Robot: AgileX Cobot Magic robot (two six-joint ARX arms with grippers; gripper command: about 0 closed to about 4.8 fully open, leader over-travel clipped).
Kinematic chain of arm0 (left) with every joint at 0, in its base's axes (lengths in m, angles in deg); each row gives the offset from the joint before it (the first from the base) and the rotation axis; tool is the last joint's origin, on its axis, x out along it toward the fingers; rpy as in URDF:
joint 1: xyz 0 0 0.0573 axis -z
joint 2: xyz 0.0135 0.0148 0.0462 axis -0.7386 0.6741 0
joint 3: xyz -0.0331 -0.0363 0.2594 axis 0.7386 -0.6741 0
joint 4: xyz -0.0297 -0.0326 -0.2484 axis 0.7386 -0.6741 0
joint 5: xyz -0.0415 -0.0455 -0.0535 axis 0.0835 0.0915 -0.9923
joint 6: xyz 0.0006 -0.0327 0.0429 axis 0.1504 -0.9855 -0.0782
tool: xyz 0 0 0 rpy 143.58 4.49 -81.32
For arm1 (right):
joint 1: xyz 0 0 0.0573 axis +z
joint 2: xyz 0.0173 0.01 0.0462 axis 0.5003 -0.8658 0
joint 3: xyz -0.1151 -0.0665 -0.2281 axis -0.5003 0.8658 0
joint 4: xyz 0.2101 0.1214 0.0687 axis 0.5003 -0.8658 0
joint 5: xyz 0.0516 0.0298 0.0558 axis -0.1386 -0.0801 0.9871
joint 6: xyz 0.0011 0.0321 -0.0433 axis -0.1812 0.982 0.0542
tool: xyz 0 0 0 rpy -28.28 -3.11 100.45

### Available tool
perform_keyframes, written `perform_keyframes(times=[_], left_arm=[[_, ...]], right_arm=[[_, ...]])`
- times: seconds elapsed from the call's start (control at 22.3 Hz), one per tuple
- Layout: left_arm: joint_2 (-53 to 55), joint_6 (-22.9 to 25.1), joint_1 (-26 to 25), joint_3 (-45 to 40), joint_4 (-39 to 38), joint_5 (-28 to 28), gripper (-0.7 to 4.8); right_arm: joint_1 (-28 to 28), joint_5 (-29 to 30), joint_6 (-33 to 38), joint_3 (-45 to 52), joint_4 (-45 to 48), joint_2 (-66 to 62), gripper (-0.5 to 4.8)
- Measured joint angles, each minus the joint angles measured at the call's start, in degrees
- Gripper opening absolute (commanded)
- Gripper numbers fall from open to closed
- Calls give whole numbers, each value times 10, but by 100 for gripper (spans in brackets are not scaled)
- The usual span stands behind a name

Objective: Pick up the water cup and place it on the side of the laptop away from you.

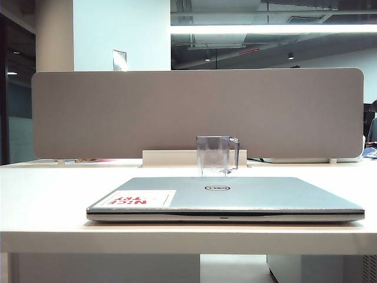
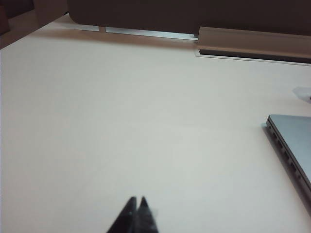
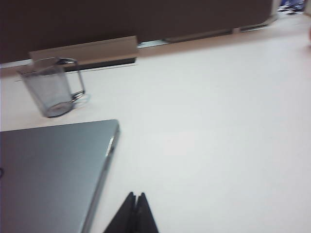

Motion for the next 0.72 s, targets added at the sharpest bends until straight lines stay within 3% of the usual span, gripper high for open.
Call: perform_keyframes(times=[0.45, 0.72], left_arm=[[0, 0, 0, 0, -2, 0, -5], [0, 0, 0, 0, -2, 0, -5]], right_arm=[[-2, -15, -73, 15, 50, 0, -9], [-1, -15, -76, 15, 50, 0, -8]])
